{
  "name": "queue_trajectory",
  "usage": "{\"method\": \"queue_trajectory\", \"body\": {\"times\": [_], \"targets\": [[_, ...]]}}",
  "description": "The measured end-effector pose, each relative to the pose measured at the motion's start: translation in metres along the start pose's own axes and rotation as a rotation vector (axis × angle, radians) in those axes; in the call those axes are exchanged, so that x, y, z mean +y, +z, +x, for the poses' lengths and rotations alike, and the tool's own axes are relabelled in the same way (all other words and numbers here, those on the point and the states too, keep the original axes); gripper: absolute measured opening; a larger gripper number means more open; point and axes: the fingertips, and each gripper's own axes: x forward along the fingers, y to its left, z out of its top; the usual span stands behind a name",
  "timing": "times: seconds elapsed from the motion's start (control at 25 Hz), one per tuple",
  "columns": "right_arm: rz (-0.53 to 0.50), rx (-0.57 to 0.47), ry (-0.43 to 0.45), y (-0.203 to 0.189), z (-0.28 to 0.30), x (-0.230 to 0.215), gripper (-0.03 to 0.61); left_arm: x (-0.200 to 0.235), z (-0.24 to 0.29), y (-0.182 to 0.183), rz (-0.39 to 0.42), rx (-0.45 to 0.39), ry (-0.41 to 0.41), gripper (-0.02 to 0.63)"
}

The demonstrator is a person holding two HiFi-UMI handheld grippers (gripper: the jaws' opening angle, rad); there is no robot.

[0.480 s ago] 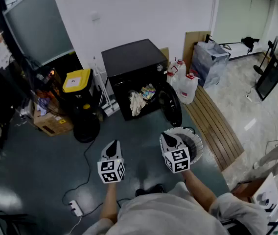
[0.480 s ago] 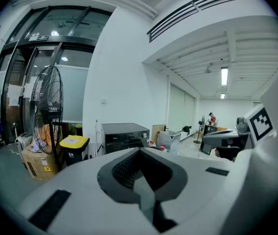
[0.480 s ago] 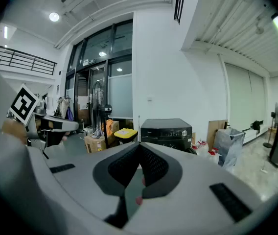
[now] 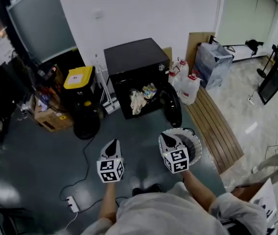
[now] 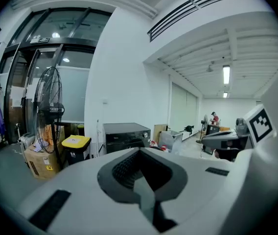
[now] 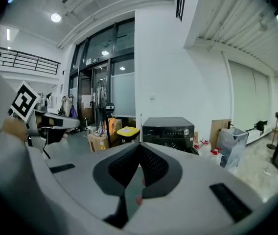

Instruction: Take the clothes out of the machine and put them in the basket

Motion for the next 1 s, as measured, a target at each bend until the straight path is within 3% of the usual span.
{"method": "queue_trajectory", "body": {"times": [0.6,1.0], "targets": [[0.018,0.003,0.038,-0.010,0.017,-0.047,0.021,-0.031,0.040,-0.002,-0.004,0.019,0.018,0.018],[0.009,0.003,0.034,-0.005,0.083,-0.054,0.021,0.011,0.090,0.001,-0.002,0.018,0.020,0.018]]}}
